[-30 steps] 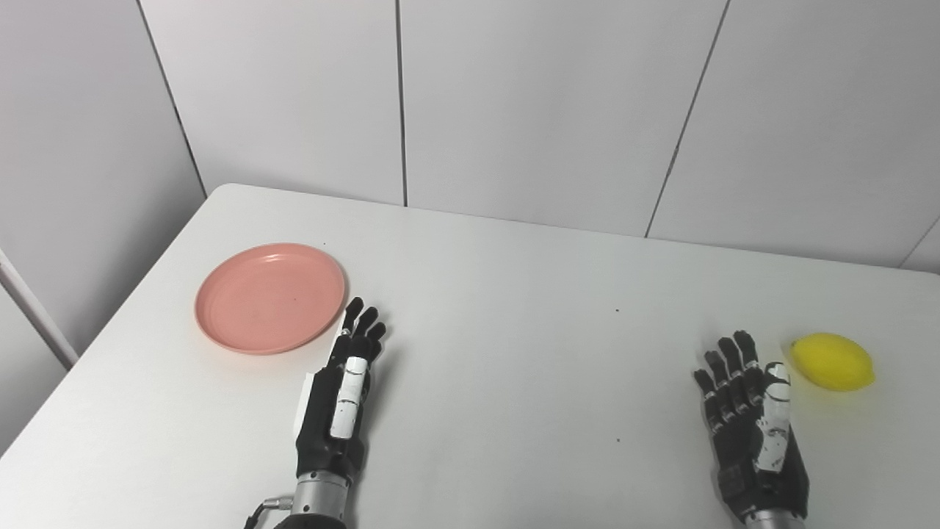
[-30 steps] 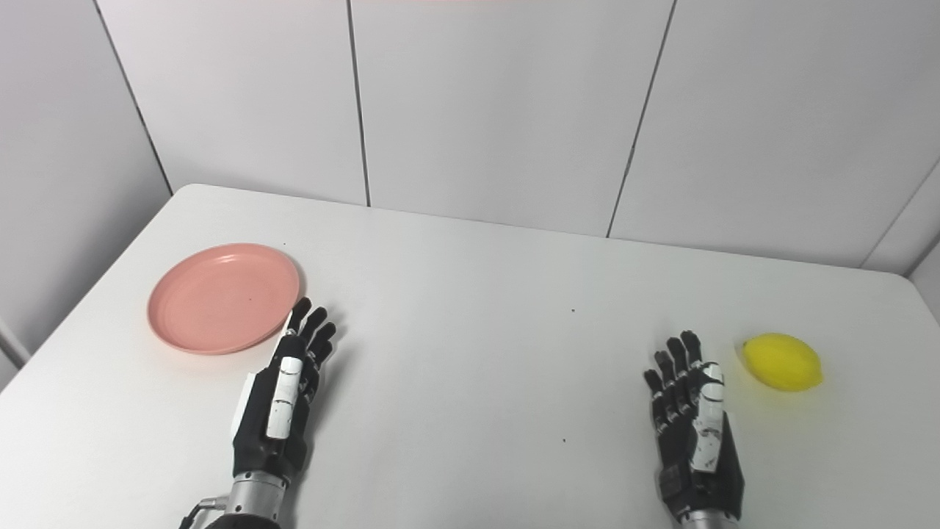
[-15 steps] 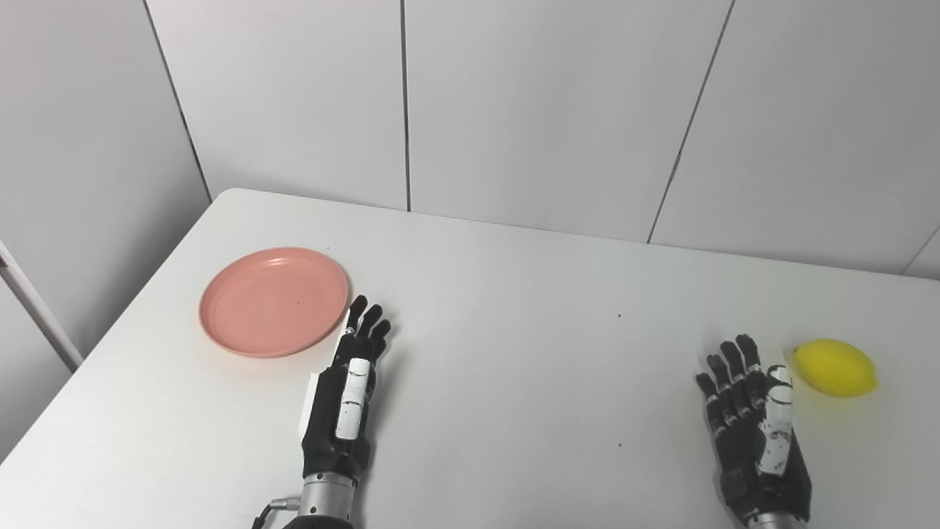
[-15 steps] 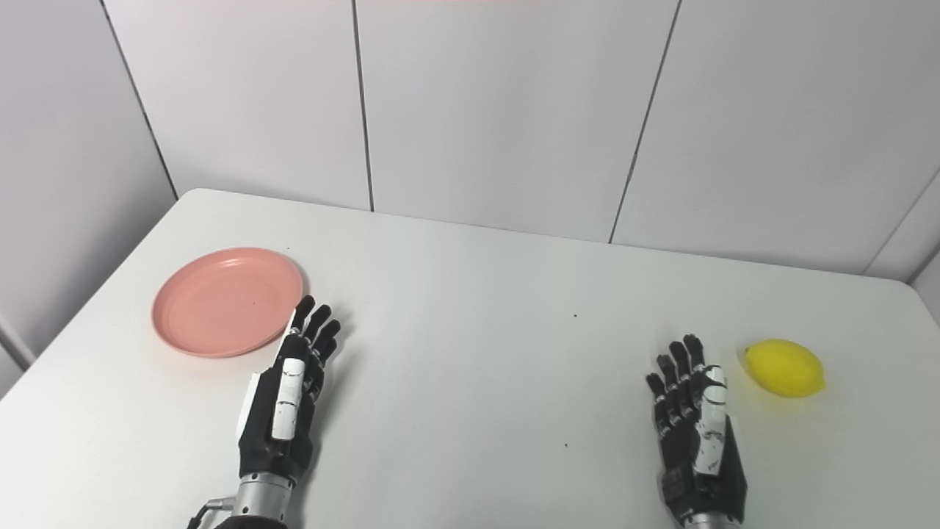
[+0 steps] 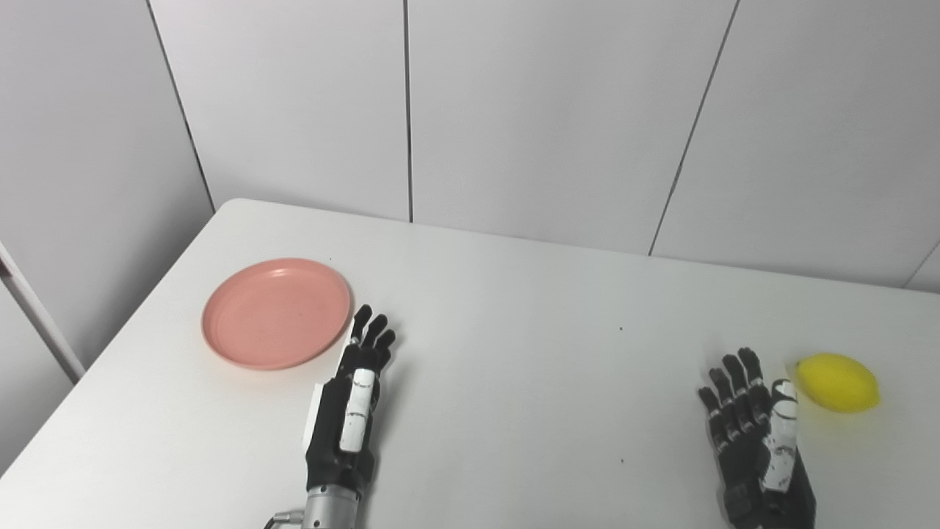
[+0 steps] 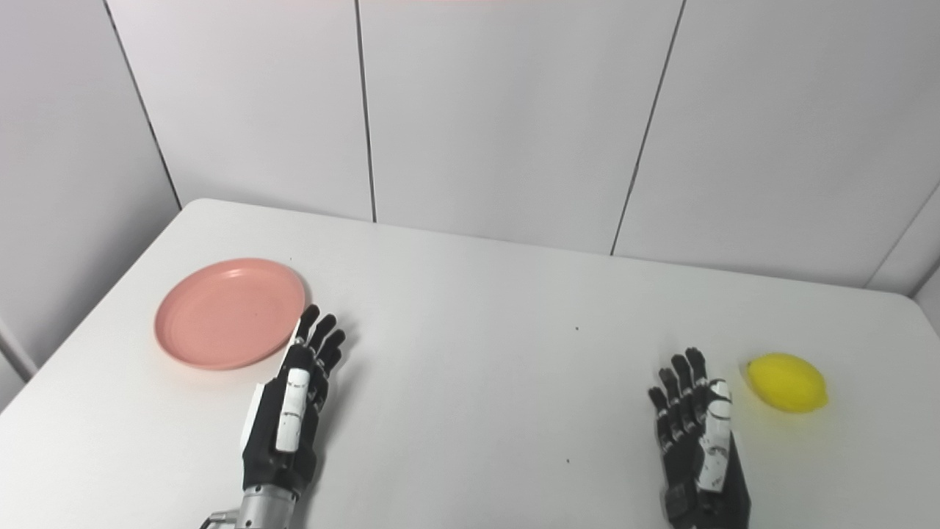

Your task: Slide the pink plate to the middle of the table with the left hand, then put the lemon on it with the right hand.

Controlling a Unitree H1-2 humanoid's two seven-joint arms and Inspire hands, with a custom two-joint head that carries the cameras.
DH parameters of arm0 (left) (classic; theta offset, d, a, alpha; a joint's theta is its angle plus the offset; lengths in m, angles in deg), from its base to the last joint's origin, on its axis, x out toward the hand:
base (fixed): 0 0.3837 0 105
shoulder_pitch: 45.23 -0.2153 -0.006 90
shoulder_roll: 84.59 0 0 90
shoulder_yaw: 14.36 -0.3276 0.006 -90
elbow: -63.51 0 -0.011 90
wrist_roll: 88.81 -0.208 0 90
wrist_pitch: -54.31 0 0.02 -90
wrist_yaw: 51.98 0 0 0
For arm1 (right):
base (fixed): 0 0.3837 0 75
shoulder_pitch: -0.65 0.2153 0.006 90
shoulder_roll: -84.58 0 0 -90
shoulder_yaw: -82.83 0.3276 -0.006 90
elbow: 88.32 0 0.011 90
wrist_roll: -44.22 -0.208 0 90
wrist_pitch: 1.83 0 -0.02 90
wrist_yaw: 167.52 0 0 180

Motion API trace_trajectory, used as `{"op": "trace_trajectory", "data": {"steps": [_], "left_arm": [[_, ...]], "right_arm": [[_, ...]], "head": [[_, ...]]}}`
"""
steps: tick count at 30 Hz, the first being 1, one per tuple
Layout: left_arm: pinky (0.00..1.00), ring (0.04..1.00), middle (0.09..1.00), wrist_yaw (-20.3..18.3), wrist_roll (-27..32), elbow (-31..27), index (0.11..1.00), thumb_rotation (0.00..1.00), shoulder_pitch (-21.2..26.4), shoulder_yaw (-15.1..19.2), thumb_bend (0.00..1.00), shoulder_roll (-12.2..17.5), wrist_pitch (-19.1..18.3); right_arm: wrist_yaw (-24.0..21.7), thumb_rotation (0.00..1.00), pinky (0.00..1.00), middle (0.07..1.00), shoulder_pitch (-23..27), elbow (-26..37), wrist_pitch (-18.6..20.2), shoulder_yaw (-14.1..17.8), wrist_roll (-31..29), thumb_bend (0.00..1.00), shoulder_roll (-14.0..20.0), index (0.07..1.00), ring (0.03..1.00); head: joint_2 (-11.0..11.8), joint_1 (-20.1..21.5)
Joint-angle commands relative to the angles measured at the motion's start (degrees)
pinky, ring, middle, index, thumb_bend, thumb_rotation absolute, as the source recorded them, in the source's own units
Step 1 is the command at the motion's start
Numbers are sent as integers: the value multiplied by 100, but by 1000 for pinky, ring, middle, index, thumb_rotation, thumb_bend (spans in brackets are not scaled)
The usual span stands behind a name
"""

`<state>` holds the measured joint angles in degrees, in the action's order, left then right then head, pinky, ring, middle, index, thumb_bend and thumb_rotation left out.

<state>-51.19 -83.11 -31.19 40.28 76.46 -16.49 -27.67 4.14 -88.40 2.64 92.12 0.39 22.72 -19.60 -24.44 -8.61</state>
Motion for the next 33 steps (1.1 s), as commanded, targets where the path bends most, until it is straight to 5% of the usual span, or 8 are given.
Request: {"op": "trace_trajectory", "data": {"steps": [1, 22, 27, 33], "left_arm": [[981, 940, 957, -36, 26, 764, 948, 854, -351, -3, 712, 1, 141], [976, 935, 951, -40, 8, 683, 946, 841, -387, -40, 705, -7, 136], [973, 936, 953, -122, 114, 394, 960, 821, -450, -73, 825, 39, -34], [925, 918, 931, -92, 198, -225, 957, 839, -539, -61, 830, 69, -433]], "right_arm": [[78, 1000, 1000, 1000, -341, -445, 148, 9, 37, 692, -50, 1000, 1000], [66, 1000, 1000, 1000, -338, -462, 107, 28, 22, 703, -36, 1000, 996], [76, 996, 1000, 1000, -350, -415, 163, 6, 35, 698, -49, 1000, 996], [29, 1000, 1000, 1000, -339, -440, 40, -27, 82, 705, -30, 1000, 1000]], "head": [[0, -1], [-31, -27], [-19, -17], [-13, -78]]}}
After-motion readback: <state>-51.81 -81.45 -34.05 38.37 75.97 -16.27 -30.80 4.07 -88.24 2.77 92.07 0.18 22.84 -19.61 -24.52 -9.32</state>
